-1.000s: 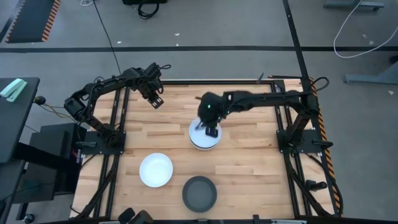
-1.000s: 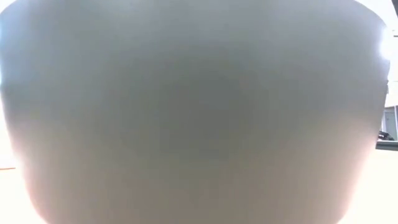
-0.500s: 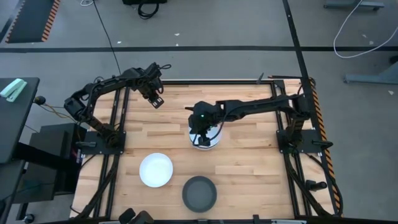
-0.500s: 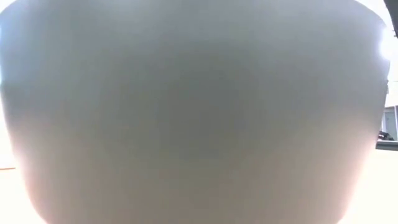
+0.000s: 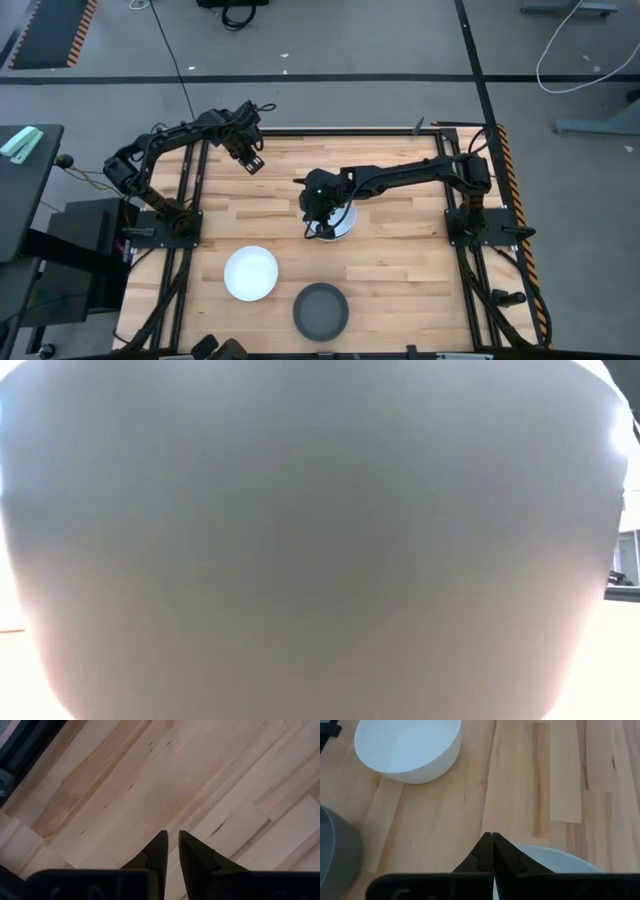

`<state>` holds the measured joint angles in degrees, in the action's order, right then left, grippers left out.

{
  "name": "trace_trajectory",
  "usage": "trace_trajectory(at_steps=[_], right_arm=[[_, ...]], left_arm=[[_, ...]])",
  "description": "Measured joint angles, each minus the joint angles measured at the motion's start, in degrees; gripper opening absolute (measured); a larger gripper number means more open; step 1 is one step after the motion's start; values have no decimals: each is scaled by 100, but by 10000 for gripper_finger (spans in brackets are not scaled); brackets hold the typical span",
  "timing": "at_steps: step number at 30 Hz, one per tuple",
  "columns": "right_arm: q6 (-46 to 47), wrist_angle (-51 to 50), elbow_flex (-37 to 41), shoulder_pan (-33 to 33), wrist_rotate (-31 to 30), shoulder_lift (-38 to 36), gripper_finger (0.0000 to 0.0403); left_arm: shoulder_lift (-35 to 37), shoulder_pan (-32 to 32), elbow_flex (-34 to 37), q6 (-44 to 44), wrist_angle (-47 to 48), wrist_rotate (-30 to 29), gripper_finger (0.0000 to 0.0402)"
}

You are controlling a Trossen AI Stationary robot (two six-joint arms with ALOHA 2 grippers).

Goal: Nest bowls inside each other
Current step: Stack the bottom stacked bowls on top of the top stacked bowls

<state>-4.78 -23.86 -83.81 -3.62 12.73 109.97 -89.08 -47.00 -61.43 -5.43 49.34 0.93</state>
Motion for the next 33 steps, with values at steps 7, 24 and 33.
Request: trace_trajectory(at_steps=[7,24,33], right_arm=[[-15,-13,0,0,-2,-57,1],[225,-144,-2,16,-3,-66,1],[326,-169,-2,15,-4,-66,1]], left_arm=[[0,0,0,28,3,0,58],[0,0,0,187,162,0,56],[0,0,0,226,162,0,48]])
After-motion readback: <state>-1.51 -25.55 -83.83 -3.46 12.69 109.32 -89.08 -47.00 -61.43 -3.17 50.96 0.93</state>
